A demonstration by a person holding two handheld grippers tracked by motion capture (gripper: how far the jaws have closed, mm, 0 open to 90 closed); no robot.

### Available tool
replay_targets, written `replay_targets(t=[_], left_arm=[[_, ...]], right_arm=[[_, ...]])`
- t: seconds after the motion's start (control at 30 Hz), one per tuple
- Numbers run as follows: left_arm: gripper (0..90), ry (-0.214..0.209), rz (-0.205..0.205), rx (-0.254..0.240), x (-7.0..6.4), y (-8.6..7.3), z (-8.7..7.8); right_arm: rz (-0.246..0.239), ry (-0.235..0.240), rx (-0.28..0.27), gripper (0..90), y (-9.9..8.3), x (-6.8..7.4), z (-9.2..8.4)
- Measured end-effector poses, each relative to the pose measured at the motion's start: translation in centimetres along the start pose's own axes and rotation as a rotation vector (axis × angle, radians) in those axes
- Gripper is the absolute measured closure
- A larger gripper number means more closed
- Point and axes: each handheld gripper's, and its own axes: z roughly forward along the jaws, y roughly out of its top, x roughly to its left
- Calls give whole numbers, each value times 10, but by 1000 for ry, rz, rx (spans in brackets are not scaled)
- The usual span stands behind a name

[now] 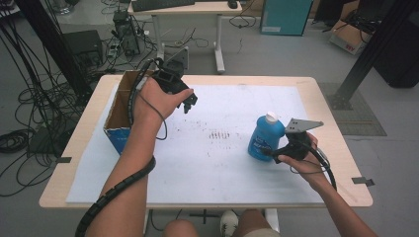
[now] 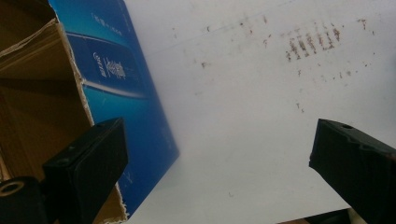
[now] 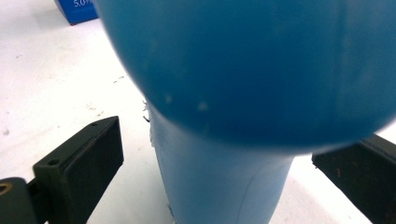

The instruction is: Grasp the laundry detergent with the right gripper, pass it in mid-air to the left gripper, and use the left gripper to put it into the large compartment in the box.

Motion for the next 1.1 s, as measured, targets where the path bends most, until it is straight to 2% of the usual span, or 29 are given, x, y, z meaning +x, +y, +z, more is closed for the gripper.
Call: replay_targets(t=[0.17,0.43,0.87,1.1], left_arm=[[48,4,-3,6,1,0,0],[49,3,-5,4,1,-1,1],[48,11,7,10,1,0,3],[48,8,1,8,1,-1,3]], right_arm=[[10,10,-8,57,-1,-1,1],[27,29,-16,192,-3,-3,3],[-13,54,-12,390,-5,-3,6],[-13,56,-18,400,-7,-4,6]])
